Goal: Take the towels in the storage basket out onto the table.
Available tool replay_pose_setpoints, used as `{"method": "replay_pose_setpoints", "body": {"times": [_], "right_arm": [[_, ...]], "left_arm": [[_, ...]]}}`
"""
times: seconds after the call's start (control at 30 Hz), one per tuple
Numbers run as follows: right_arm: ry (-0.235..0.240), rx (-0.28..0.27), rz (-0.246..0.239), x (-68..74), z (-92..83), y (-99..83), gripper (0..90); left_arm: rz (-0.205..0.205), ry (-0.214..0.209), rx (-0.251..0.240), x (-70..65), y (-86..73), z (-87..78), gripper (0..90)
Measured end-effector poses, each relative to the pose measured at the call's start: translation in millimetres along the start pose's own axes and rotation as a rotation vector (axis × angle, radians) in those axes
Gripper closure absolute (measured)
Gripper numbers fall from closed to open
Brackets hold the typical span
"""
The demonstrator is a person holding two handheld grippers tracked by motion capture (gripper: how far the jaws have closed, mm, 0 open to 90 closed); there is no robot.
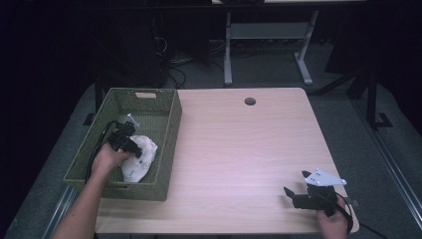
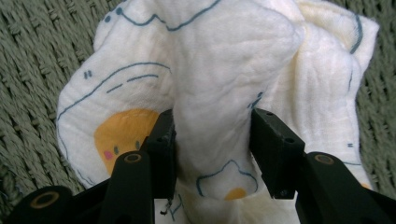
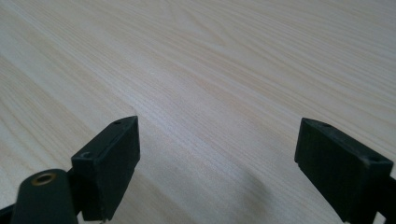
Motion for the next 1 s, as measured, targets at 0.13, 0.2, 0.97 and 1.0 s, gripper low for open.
{"method": "replay_pose_setpoints", "body": {"times": [0.13, 0.2, 0.97, 1.0], "right_arm": [[0.002, 0.001, -0.002, 0.6, 0.2, 0.0, 13.7], [0.003, 0.004, -0.004, 0.8, 0.4, 0.1, 13.7], [0.000, 0.004, 0.003, 0.7, 0.8, -0.5, 13.7], [-0.001, 0.003, 0.003, 0.6, 0.7, -0.5, 13.7]], "left_arm": [[0.019, 0.023, 0.000, -1.4, 0.4, 1.3, 55.3], [0.019, 0.025, 0.000, -0.8, 0.1, 1.2, 58.7], [-0.079, -0.068, -0.153, 15.0, -12.4, -38.2, 76.3], [-0.085, -0.083, -0.178, 15.3, -14.1, -42.4, 76.3]]}}
Point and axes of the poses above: each handheld gripper's, and its own axes: z roughly forward along the jaws, y roughly out of its top, x roughly to its left, the point moved 4 cm from there along z, roughly forward along the jaws, and after that the axes turned 5 degrees about z, right-handed, at the moved point
